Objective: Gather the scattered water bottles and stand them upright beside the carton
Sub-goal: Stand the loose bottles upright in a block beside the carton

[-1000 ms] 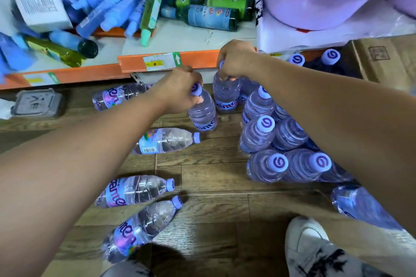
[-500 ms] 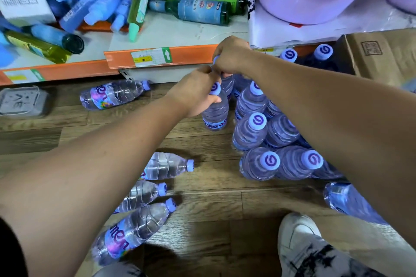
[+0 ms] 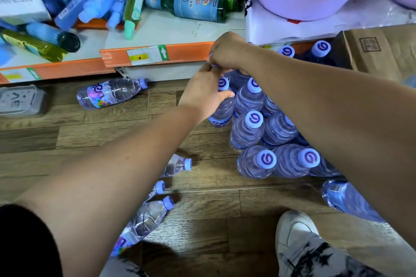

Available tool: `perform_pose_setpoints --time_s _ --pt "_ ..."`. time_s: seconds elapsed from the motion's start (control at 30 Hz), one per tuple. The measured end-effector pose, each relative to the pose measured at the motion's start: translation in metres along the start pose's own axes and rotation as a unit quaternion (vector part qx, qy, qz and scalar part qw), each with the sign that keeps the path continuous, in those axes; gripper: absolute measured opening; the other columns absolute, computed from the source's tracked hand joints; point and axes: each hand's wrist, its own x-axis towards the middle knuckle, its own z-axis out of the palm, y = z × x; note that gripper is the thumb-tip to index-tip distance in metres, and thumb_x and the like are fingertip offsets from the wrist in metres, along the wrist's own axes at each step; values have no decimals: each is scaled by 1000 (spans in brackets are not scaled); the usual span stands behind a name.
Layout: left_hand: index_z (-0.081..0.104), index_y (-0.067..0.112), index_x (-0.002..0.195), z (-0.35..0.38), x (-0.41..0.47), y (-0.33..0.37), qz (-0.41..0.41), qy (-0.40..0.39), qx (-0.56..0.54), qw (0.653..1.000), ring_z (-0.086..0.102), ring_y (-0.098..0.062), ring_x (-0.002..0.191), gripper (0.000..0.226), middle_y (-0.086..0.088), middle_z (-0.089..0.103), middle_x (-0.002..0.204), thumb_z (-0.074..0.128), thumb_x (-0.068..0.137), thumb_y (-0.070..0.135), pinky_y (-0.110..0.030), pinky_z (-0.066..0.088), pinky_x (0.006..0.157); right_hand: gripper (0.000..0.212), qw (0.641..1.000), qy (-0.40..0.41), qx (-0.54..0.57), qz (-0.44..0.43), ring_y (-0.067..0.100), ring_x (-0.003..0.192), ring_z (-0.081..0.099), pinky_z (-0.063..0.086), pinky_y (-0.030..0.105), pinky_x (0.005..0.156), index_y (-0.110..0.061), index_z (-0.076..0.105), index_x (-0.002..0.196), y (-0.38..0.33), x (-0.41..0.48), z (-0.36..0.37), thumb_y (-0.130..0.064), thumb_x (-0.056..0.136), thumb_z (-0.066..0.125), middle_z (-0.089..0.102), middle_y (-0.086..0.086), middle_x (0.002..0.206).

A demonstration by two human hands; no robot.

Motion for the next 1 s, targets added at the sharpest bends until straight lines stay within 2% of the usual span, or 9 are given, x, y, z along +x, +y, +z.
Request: perform_pose_setpoints --time_s 0.13,0.2,0.27,0.4,0.63,0.73,0.8,0.9,1.0 --pt "43 19 139 -7 -3 -2 -10 -46 22 999 51 -27 123 65 -8 45 137 71 81 29 -33 40 106 23 998 3 -69 -14 23 86 57 48 27 70 -1 64 106 0 -3 0 -13 87 56 64 16 100" --pt "40 12 139 -8 -7 -7 -33 -77 49 995 51 -28 121 70 -12 46 134 72 80 31 -34 41 103 10 996 16 -88 -22 26 83 57 42 22 56 -6 58 87 0 -6 2 -16 87 56 58 16 90" --pt "41 8 135 -5 -11 -11 -48 -82 61 994 53 -30 118 67 -15 53 129 72 81 32 -36 44 97 21 993 33 -112 -28 29 83 52 32 21 50 -9 51 75 0 -10 3 -24 89 56 52 15 90" --pt "46 7 126 1 -17 -17 -67 -75 51 994 59 -31 109 54 -15 62 118 68 84 32 -37 48 88 46 985 44 -160 -53 36 117 50 44 36 83 -5 50 126 -2 -22 9 -35 92 54 46 19 130" --pt "34 7 139 -10 -26 -39 -89 -157 116 977 47 -34 127 66 -18 48 137 64 87 35 -42 42 100 45 969 111 -172 -139 33 128 38 41 42 100 -6 44 133 -30 -43 19 -25 93 50 39 17 136" --pt "26 6 143 -24 -36 -70 -118 -177 166 963 44 -38 129 69 -23 44 140 56 91 39 -44 40 102 48 968 67 -172 -169 33 131 37 39 41 103 -4 41 136 -46 -46 37 -25 94 50 39 17 139" --pt "8 7 151 -34 -45 -94 -142 -216 159 953 32 -37 139 82 -22 25 154 54 92 40 -42 31 111 54 965 31 -189 -179 33 136 32 35 41 107 -2 36 140 -50 -45 55 -27 93 51 35 17 145" --pt "-12 14 151 -40 -57 -132 -158 -250 170 940 7 -29 149 91 -7 -6 161 50 93 46 -43 13 119 69 959 -47 -221 -173 31 147 14 25 41 118 1 23 146 -49 -38 84 -32 93 52 17 18 156" --pt "-15 14 150 -35 -57 -162 -166 -252 197 933 -6 -25 149 91 -3 -15 160 45 93 50 -43 3 121 84 946 -132 -254 -155 28 150 -1 14 43 122 -1 7 151 -43 -28 113 -42 93 52 -3 14 161"
